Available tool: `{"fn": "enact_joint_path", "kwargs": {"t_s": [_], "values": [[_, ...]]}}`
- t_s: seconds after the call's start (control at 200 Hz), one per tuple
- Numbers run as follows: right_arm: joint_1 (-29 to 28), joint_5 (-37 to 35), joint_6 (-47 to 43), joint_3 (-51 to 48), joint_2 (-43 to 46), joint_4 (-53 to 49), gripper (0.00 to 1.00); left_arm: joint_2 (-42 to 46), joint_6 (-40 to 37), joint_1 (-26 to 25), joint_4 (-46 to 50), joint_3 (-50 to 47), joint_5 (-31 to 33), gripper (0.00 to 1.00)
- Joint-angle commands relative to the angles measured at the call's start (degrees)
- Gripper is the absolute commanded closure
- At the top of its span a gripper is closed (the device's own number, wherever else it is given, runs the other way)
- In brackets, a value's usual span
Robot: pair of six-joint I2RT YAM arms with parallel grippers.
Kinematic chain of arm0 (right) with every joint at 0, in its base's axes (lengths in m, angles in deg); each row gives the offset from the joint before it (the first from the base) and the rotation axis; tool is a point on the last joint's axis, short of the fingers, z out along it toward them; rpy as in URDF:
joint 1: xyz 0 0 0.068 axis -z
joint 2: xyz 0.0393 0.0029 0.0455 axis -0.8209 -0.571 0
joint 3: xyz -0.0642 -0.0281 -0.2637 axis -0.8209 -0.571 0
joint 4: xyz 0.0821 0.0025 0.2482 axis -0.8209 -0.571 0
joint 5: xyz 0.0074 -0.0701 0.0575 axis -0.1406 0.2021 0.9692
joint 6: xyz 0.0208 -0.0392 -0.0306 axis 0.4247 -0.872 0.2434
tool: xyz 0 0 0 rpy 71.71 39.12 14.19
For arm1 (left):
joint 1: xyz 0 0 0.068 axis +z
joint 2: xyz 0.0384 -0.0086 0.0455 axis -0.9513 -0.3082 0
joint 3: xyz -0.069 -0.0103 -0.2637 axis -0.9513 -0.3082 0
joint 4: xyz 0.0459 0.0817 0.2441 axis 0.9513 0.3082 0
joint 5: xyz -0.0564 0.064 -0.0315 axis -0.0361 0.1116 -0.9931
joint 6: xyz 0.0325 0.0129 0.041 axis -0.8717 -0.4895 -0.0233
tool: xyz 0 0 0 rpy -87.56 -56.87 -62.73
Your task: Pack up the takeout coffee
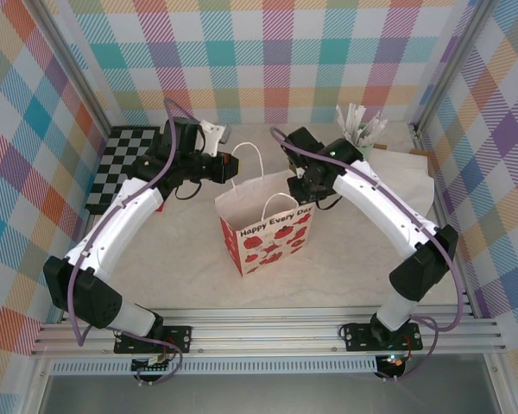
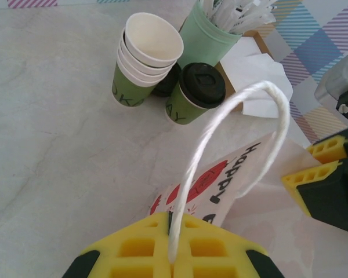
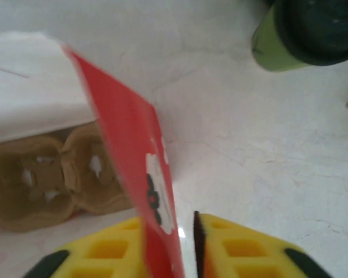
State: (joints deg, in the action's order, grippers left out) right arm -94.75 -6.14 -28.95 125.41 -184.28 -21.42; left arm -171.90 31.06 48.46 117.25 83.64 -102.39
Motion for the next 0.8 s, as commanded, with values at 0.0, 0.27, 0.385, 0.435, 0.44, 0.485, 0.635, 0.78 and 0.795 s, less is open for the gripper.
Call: {"fn": "enact_joint_path", "kwargs": {"t_s": [0.0, 0.27, 0.385, 0.435, 0.44, 0.485, 0.635, 0.78, 0.795], "values": [[-2.0, 7.2, 4.9, 8.5, -0.3, -5.5, 0.98, -1.9, -1.7, -0.4, 3.4, 5.6, -1.4, 1.00], [0.2, 9.8, 14.4, 6.6, -1.1, -7.8, 1.00, -6.6, -1.3, -0.9, 6.5, 10.1, -1.3, 1.00], [0.0, 11.3, 21.3, -1.0, 0.9, -1.3, 0.94, -7.9, -1.3, -0.8, 10.9, 13.8, 2.6, 0.68], [0.0, 13.4, 25.2, -4.6, 2.8, 3.1, 0.88, -7.7, -0.4, -0.3, 13.1, 15.3, 4.9, 0.33], [0.0, 13.7, 25.7, -4.9, 2.9, 3.5, 0.87, -7.6, -0.3, -0.2, 13.2, 15.3, 5.2, 0.30], [-0.1, 15.2, 29.4, -7.6, 4.7, 7.2, 0.78, -6.7, 0.9, 0.3, 15.1, 16.1, 7.4, 0.18], [-0.2, 12.3, 36.1, -12.2, 8.9, 10.6, 0.64, -0.2, 3.5, 2.4, 22.1, 15.4, 19.2, 0.00], [-0.1, 4.5, 29.2, -12.5, 14.1, 13.1, 0.27, 4.9, 6.3, 2.4, 29.7, 13.3, 28.9, 0.00], [-0.1, 4.2, 28.0, -12.5, 14.4, 13.4, 0.22, 5.4, 6.8, 2.4, 30.1, 12.9, 28.4, 0.00]]}}
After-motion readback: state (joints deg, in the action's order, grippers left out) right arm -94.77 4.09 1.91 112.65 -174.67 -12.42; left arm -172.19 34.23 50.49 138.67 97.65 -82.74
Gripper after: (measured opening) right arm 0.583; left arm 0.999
